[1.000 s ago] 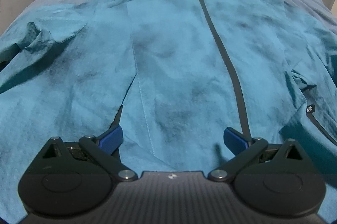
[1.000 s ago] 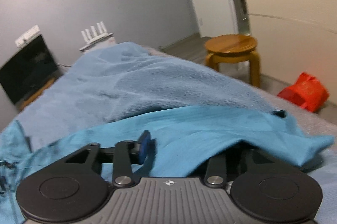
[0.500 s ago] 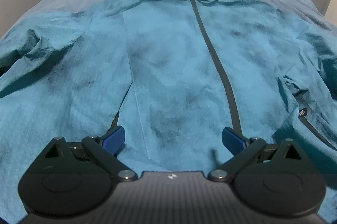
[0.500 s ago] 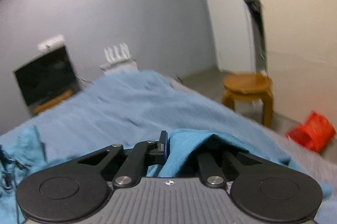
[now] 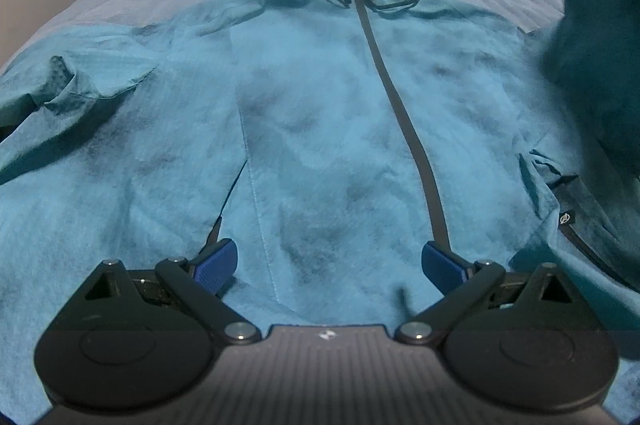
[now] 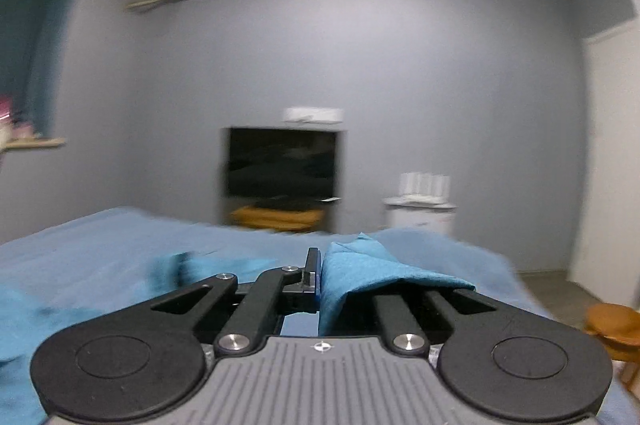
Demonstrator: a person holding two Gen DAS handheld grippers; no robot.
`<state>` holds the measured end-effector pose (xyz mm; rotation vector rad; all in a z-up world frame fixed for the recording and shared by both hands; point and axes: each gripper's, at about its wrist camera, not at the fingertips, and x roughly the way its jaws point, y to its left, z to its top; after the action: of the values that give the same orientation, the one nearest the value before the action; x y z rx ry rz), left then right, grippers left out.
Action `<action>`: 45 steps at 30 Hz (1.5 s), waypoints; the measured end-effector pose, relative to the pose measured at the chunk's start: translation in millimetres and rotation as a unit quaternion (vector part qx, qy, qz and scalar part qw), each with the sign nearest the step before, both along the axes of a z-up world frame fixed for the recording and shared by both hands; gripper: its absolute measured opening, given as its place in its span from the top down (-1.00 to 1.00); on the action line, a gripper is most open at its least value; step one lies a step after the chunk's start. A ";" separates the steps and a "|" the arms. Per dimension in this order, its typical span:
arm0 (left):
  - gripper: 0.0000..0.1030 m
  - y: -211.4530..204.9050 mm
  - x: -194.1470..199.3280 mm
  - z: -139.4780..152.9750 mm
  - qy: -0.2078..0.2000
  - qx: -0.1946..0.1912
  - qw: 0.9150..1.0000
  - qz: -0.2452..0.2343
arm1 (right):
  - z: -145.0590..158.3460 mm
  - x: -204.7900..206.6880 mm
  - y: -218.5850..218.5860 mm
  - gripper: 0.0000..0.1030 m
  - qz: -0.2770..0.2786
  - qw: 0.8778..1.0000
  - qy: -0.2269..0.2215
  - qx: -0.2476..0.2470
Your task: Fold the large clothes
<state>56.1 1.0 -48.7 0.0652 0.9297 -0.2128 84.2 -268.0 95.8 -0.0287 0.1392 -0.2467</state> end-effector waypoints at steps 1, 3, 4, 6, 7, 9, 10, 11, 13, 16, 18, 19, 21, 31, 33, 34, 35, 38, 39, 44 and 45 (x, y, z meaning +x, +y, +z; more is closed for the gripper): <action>-0.95 0.2 -0.1 0.2 -0.001 -0.001 1.000 -0.001 | -5.4 6.2 13.7 0.92 0.018 1.000 0.010 -0.004; -0.95 0.1 -1.2 0.6 -0.002 -0.005 1.000 -0.002 | -26.8 19.0 41.5 0.92 0.053 0.998 0.035 -0.023; -0.95 0.4 -1.5 0.6 -0.002 -0.006 1.000 -0.003 | -41.3 25.4 54.2 0.92 0.068 0.996 0.051 -0.037; -0.95 0.8 -2.9 0.4 -0.002 -0.007 1.000 -0.003 | -65.4 37.1 78.6 0.91 0.094 0.990 0.087 -0.052; -0.95 1.2 -3.2 0.5 -0.002 -0.007 1.000 -0.004 | -78.9 40.6 87.1 0.91 0.106 0.987 0.106 -0.057; -0.95 1.4 -3.7 0.7 -0.004 -0.009 1.000 -0.004 | -106.8 42.5 103.1 0.91 0.125 0.980 0.142 -0.058; -0.95 1.4 -4.1 0.9 -0.005 -0.010 1.000 -0.004 | -118.1 40.9 109.2 0.89 0.132 0.977 0.158 -0.050; -0.95 1.4 -4.6 1.1 -0.007 -0.010 1.000 -0.004 | -129.6 40.0 112.6 0.84 0.139 0.974 0.178 -0.031; -0.95 1.2 -5.5 2.7 -0.012 -0.013 1.000 -0.006 | -141.4 39.9 113.5 0.51 0.149 0.967 0.208 0.014; -0.95 0.1 -9.5 10.0 -0.029 -0.020 0.999 -0.012 | -152.6 21.1 88.5 -0.26 0.150 0.953 0.241 0.100; -0.95 -5.3 -12.1 21.7 -0.046 -0.021 0.998 -0.023 | -146.1 15.5 60.5 -0.36 0.153 0.940 0.249 0.174; -0.95 -9.8 -12.7 29.1 -0.054 -0.020 0.998 -0.031 | -141.3 8.8 48.5 -0.40 0.150 0.932 0.255 0.208; -0.95 -24.4 -12.8 47.7 -0.070 -0.022 0.996 -0.058 | -131.2 2.4 24.2 -0.51 0.146 0.918 0.266 0.255; -0.95 -178.4 -0.2 66.4 -0.119 0.081 0.958 -0.249 | -102.4 -33.7 -78.7 -0.70 0.092 0.917 0.231 0.311; -0.93 -204.3 -3.3 50.1 -0.123 0.092 0.946 -0.285 | -108.1 -32.0 -89.2 -0.70 0.079 0.919 0.228 0.312; -0.86 -217.9 -5.5 41.1 -0.123 0.098 0.940 -0.301 | -111.2 -33.1 -94.8 -0.70 0.073 0.919 0.228 0.314; -0.76 -228.2 -8.2 33.0 -0.123 0.107 0.936 -0.312 | -114.5 -34.2 -100.7 -0.70 0.069 0.917 0.226 0.321; -0.50 -255.2 -11.8 11.7 -0.130 0.135 0.925 -0.329 | -125.6 -33.8 -115.8 -0.69 0.054 0.914 0.217 0.337; -0.43 -263.0 -11.0 5.9 -0.134 0.143 0.923 -0.330 | -128.6 -33.2 -120.3 -0.69 0.047 0.915 0.214 0.340; 0.75 -278.3 -6.8 -1.9 -0.142 0.129 0.920 -0.341 | -147.4 -31.2 -143.3 -0.66 0.002 0.915 0.196 0.353; 0.75 -276.8 -5.5 1.3 -0.145 0.122 0.923 -0.336 | -150.4 -32.2 -148.8 -0.65 -0.010 0.915 0.193 0.355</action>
<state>50.6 -275.7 -47.4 0.6370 0.6026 -0.7038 52.0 -416.8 -54.7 0.6529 0.6182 -0.1964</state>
